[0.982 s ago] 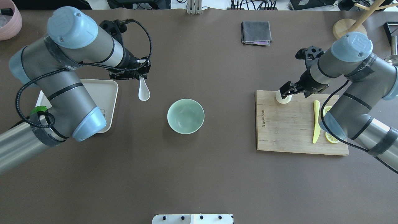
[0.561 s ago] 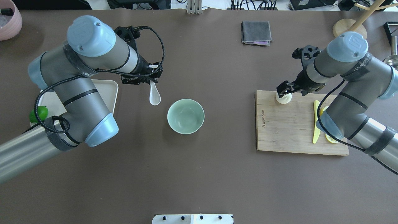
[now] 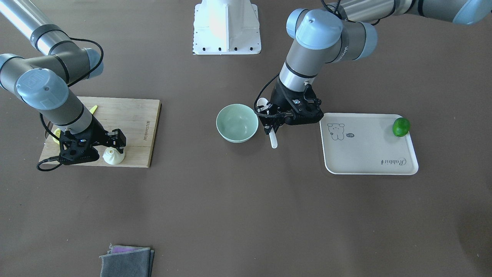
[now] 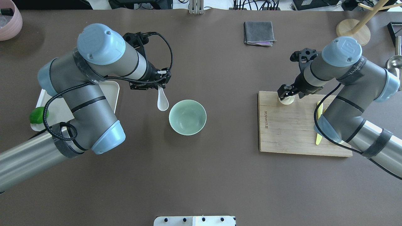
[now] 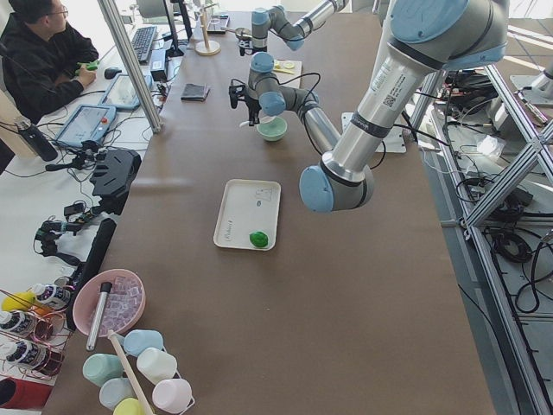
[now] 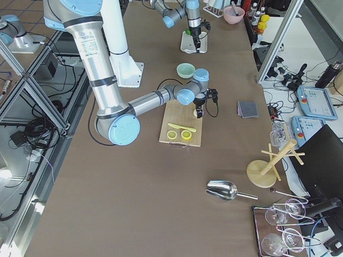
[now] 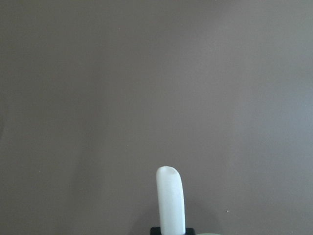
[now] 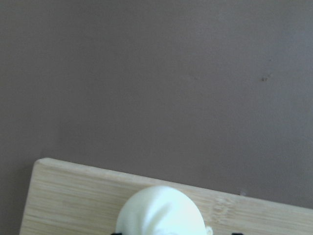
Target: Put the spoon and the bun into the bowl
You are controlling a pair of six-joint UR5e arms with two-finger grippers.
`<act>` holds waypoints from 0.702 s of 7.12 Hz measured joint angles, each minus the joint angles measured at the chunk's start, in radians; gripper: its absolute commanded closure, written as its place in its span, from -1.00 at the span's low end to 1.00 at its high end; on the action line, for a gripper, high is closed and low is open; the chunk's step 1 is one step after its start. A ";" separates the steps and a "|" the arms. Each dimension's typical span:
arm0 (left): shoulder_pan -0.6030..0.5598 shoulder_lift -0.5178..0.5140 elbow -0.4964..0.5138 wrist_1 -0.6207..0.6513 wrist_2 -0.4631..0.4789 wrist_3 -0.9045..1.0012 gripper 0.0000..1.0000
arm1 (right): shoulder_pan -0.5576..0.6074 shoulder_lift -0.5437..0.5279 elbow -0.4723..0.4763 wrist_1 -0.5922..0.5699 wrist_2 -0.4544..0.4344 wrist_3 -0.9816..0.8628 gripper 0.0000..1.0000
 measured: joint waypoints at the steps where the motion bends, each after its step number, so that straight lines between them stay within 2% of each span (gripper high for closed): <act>1: 0.003 -0.007 0.004 -0.002 0.002 -0.002 1.00 | -0.001 0.000 0.000 0.000 0.000 0.001 1.00; 3: 0.017 -0.035 0.035 -0.003 0.020 -0.012 1.00 | 0.018 0.017 0.006 -0.003 0.020 0.002 1.00; 5: 0.057 -0.068 0.069 -0.009 0.075 -0.044 1.00 | 0.067 0.049 0.011 -0.008 0.093 0.008 1.00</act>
